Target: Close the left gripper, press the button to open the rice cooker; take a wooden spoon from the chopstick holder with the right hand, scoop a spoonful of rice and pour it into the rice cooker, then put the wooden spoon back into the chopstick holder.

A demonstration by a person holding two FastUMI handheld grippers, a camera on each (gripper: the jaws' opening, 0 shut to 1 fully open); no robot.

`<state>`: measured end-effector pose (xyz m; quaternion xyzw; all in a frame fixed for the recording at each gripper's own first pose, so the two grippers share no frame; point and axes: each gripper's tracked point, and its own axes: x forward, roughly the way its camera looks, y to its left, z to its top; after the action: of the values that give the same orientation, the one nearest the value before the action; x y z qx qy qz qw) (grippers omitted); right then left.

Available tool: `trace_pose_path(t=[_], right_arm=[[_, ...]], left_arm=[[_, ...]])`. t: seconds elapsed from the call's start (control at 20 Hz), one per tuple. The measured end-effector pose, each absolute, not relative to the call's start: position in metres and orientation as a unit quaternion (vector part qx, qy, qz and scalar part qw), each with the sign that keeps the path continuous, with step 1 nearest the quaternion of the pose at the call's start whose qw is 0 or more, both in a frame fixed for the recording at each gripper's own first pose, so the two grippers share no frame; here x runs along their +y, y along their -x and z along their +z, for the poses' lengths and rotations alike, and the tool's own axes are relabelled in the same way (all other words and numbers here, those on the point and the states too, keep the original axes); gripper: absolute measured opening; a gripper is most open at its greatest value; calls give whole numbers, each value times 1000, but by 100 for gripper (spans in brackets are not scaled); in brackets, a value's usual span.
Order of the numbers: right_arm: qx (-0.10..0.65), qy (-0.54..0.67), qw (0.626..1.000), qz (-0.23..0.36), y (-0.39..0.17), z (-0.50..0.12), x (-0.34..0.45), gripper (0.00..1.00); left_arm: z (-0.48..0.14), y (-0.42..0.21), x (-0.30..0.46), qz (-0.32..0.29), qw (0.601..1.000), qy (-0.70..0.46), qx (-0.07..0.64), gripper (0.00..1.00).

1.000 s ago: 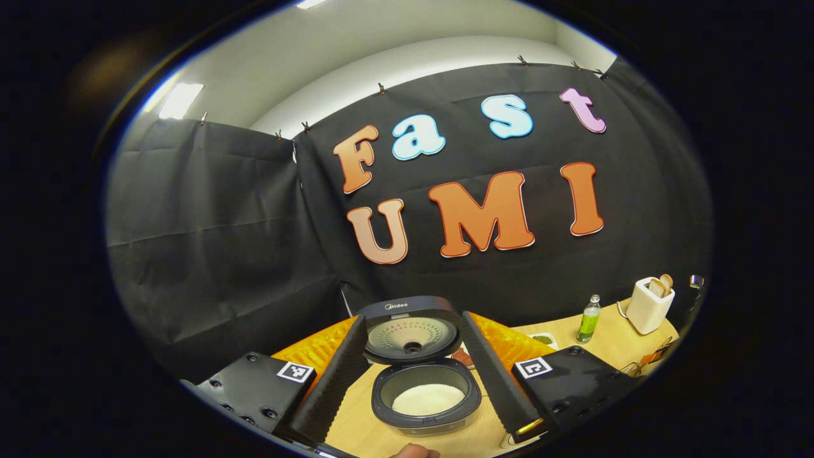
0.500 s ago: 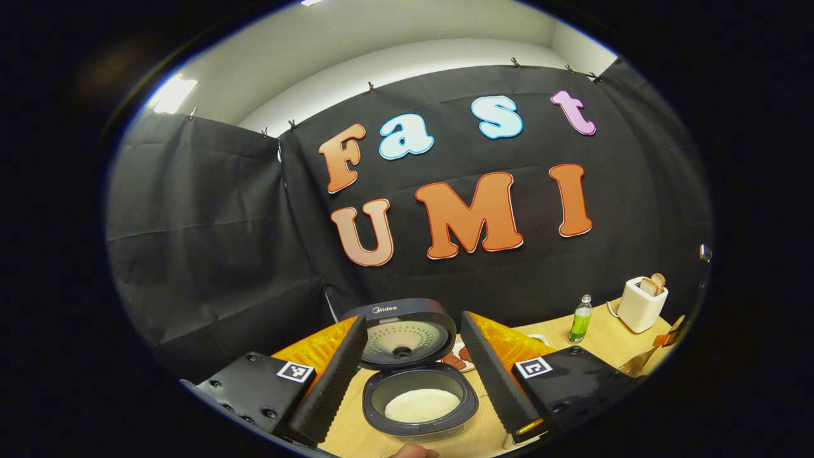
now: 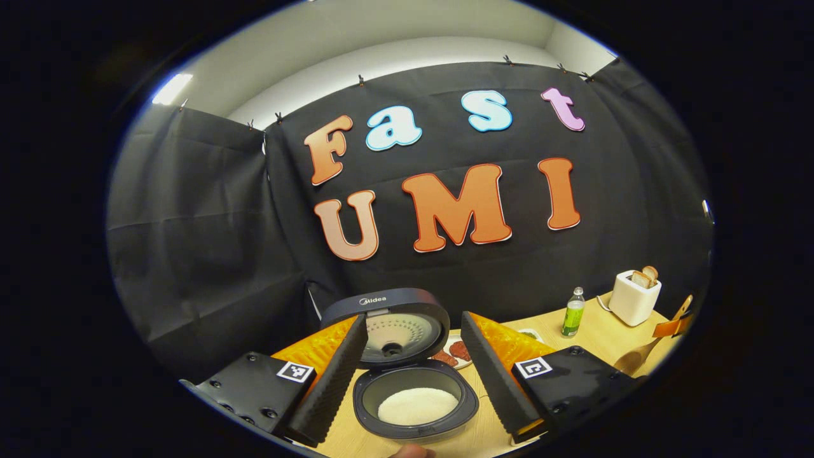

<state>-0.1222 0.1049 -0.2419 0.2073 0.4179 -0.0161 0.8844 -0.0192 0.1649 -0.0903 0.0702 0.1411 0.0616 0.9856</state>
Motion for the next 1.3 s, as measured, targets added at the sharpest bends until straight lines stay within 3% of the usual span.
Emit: trace_pose_path(t=[0.05,0.1,0.2,0.3,0.4,0.5,0.55,0.75,0.9,1.1,1.3], right_arm=[[425,-200,883,-10,126,-246,117,13],[430,-195,882,-4,129,-248,128,13],[437,-174,883,1,134,-260,144,13],[449,-131,884,-5,142,-279,148,13],[456,-79,886,-18,147,-297,150,13],[455,-28,890,-20,151,-313,151,13],[453,-8,891,-20,153,-317,154,13],[443,63,893,-41,166,-340,154,13],[416,101,903,-34,162,-346,160,11],[401,104,910,-22,169,-353,184,14],[392,72,917,-21,168,-360,204,10]], left_arm=[[-93,20,169,61,985,-69,143,92],[-94,20,173,61,985,-69,144,100],[-99,25,183,61,985,-70,144,92],[-105,26,194,64,984,-70,149,100],[-110,29,201,66,984,-69,153,92],[-115,30,205,63,983,-67,157,92],[-118,30,207,63,983,-67,160,99],[-127,27,213,63,981,-64,172,99],[-132,24,217,63,979,-67,181,92],[-134,21,216,58,977,-80,189,92],[-137,20,213,54,975,-88,195,92]])
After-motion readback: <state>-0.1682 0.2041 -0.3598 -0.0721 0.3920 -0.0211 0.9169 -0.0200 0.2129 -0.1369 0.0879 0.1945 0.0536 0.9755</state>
